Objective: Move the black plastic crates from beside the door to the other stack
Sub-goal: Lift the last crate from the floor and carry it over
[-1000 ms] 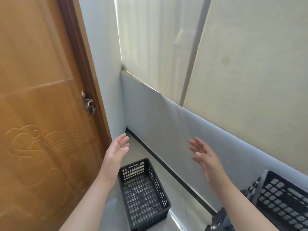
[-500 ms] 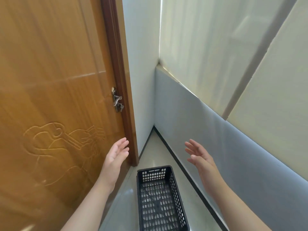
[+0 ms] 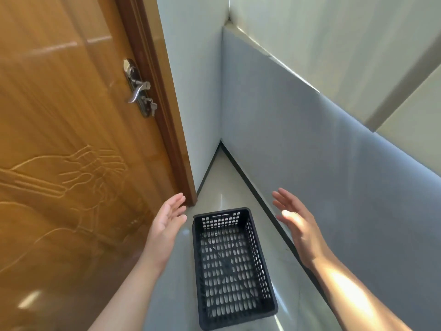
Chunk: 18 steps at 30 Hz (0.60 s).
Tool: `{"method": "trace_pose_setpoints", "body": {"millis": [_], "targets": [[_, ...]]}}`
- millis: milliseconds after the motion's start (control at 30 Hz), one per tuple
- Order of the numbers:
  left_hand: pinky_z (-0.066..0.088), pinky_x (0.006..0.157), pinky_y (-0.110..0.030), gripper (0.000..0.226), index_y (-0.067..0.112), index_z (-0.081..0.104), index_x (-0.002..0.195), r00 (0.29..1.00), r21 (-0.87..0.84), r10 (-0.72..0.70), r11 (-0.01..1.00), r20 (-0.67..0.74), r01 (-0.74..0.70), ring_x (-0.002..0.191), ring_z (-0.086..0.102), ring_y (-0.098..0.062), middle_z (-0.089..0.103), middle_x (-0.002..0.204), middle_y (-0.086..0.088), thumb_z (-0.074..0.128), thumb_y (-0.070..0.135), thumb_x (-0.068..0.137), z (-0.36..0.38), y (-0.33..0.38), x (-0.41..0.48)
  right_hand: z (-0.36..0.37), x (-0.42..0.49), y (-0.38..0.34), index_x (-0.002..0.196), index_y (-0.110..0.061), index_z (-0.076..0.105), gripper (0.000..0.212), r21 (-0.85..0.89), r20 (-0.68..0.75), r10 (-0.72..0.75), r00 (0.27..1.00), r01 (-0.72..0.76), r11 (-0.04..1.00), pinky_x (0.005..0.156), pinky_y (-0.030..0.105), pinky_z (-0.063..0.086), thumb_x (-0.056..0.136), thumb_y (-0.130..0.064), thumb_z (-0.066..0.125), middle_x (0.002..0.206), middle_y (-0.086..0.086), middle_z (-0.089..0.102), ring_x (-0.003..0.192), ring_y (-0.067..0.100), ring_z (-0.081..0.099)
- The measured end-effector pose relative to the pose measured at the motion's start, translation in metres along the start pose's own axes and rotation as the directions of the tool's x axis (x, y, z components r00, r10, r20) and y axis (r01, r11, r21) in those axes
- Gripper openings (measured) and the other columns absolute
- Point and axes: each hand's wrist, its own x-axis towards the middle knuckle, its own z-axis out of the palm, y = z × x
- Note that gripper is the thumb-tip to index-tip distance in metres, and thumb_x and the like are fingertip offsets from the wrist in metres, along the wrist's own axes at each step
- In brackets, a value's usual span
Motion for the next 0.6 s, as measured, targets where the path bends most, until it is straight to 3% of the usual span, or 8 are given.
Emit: {"method": "trace_pose_setpoints", "body": {"millis": [167,333,500,600], "targets": [[0.042,0.094,-0.014,0.046,0.026,0.048,0.147,0.998,-0.001,-0.063,0.998,-0.012,0.063,0.121,0.055,0.011,0.055,0.144,0.013,0.051,0.01,0.104,0.012,-0.106,0.025,-0.005,0.026,0.102,0.136,-0.036,0.059,0.055,-0.004,-0.038,0.078,0.996,-0.078,0.997,0.121,0.049,0.037,0.083,-0.021,0.054,0.143,-0.01,0.064,0.135,0.006,0.056],[0.042,0.103,-0.024,0.059,0.026,0.05,0.143,0.994,-0.067,-0.105,0.992,-0.018,0.103,0.129,0.054,-0.001,0.056,0.144,0.008,0.053,0.026,0.085,0.029,-0.217,0.045,-0.009,0.048,0.215,0.136,-0.037,0.058,0.054,-0.036,-0.06,0.116,0.991,-0.118,0.992,0.12,0.049,0.038,0.084,-0.022,0.054,0.144,-0.012,0.063,0.136,0.007,0.055],[0.037,0.116,-0.038,0.057,0.02,0.047,0.149,0.994,-0.11,-0.109,0.988,-0.016,0.107,0.136,0.051,-0.013,0.052,0.151,0.002,0.055,0.019,0.092,0.046,-0.326,0.063,-0.019,0.066,0.322,0.136,-0.039,0.058,0.054,-0.068,-0.086,0.142,0.986,-0.148,0.987,0.121,0.049,0.037,0.084,-0.023,0.054,0.144,-0.012,0.062,0.137,0.007,0.054],[0.036,0.116,-0.037,0.059,0.027,0.048,0.145,0.994,-0.114,-0.108,0.988,-0.009,0.106,0.138,0.05,-0.012,0.051,0.151,0.005,0.052,0.025,0.087,0.057,-0.385,0.072,-0.03,0.074,0.383,0.135,-0.042,0.057,0.054,-0.083,-0.094,0.152,0.984,-0.16,0.984,0.121,0.05,0.036,0.084,-0.025,0.054,0.144,-0.013,0.062,0.138,0.008,0.054]]}}
